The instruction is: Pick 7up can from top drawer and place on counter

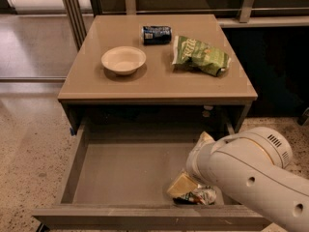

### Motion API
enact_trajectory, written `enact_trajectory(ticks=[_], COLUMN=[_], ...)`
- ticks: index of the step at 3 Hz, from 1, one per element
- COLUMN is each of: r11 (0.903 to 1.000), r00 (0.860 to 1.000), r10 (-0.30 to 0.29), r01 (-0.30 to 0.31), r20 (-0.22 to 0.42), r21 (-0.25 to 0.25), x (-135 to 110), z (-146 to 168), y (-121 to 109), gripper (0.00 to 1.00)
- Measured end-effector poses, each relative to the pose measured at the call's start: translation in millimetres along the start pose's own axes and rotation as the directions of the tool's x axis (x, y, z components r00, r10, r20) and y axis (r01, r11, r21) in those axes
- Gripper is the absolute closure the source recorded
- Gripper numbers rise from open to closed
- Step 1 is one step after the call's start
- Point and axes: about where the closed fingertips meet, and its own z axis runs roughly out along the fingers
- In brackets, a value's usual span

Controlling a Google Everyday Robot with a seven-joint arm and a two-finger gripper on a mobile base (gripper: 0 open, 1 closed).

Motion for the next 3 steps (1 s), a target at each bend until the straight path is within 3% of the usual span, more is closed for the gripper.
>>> enact_trajectory(ticks=[1,3], r11=[0.9988,0.9969], r00=[0.999,0.997], r10=[-0.048,-0.076], r01=[0.048,0.075], r20=[0.002,-0.004], r21=[0.001,-0.021], x=[1.4,5.6], z=[32.3,34.6], y=[-7.5,-2.9], gripper=[0.0,0.0])
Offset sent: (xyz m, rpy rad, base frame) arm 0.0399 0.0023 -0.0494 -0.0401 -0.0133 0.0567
